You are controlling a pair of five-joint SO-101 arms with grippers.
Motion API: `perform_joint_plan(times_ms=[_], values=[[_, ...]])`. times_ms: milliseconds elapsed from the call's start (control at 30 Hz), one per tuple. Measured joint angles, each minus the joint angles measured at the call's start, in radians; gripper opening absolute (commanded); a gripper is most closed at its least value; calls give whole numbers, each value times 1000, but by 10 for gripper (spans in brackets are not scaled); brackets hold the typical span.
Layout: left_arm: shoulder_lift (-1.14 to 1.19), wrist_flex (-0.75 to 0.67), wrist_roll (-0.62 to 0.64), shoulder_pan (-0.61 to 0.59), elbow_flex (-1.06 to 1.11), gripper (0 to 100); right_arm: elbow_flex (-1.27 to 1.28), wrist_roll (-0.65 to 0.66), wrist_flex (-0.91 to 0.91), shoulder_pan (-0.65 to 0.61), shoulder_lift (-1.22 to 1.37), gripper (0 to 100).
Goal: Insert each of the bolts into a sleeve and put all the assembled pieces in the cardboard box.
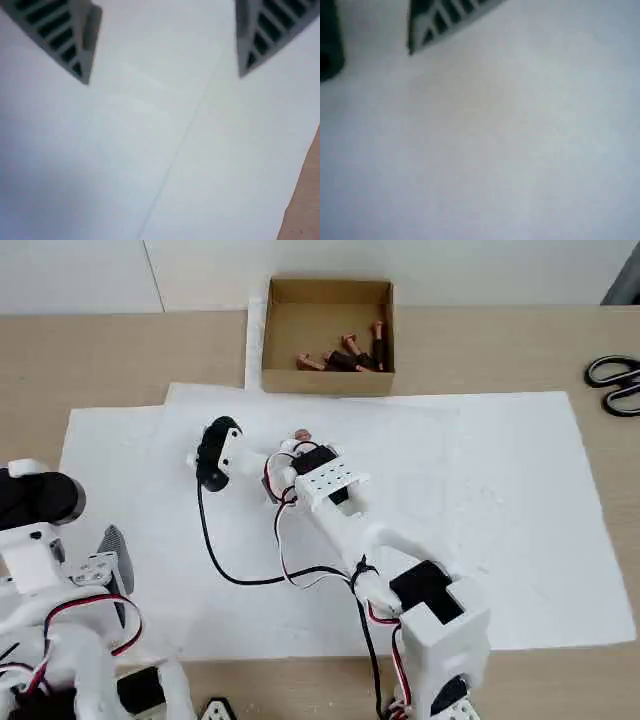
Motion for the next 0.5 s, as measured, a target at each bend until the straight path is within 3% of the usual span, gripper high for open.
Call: perform_joint_plan(times_ms=[100,500], values=[[0,0,0,0,0,182,2,0,5,0,0,204],[0,0,0,0,0,182,-26,0,5,11,23,4]])
